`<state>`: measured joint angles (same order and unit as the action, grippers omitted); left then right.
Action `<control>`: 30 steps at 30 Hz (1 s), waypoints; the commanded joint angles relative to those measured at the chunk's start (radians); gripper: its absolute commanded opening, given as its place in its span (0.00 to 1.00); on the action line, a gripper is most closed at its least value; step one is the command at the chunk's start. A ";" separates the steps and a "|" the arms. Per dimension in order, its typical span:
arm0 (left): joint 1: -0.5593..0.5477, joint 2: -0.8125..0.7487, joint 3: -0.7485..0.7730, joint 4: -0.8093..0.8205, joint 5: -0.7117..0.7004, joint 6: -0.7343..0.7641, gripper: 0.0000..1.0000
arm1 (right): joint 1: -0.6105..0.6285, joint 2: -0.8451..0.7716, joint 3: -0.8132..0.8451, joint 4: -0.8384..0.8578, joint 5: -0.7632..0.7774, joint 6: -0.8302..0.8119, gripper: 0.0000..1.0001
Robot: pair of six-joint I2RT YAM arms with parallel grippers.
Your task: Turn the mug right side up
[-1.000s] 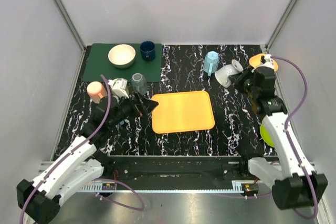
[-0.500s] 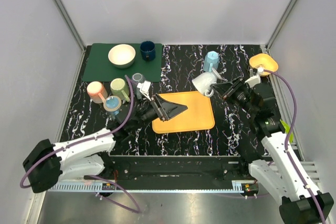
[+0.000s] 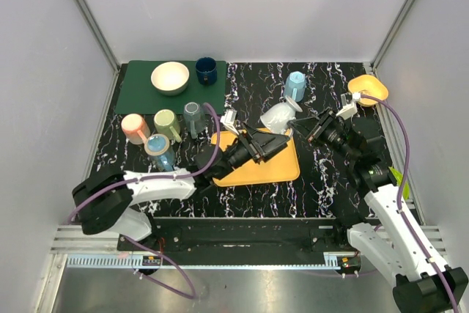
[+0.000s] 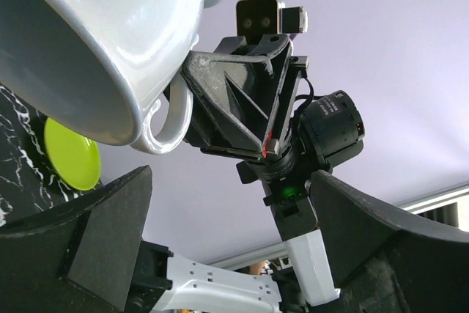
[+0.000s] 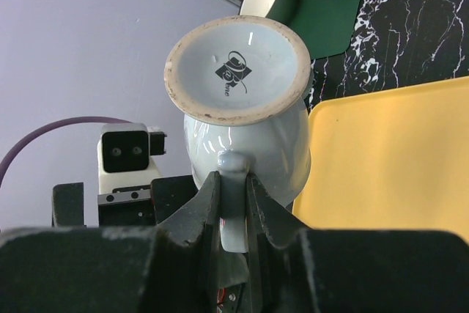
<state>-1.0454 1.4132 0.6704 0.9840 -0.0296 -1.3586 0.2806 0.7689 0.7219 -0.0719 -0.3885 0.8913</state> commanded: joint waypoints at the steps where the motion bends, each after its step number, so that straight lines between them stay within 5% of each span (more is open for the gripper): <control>1: -0.019 0.065 0.072 0.196 -0.018 -0.077 0.91 | 0.009 -0.025 0.030 0.136 -0.049 -0.031 0.00; 14: 0.001 0.081 0.047 0.212 -0.104 -0.050 0.82 | 0.009 -0.040 0.053 0.141 -0.110 -0.048 0.00; 30: 0.108 0.076 0.006 0.311 -0.096 -0.042 0.53 | 0.026 -0.086 -0.018 0.139 -0.167 -0.045 0.00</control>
<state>-0.9791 1.5208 0.6796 1.1370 -0.0742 -1.4109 0.2878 0.7170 0.7013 -0.0246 -0.4778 0.8497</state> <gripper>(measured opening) 0.540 0.209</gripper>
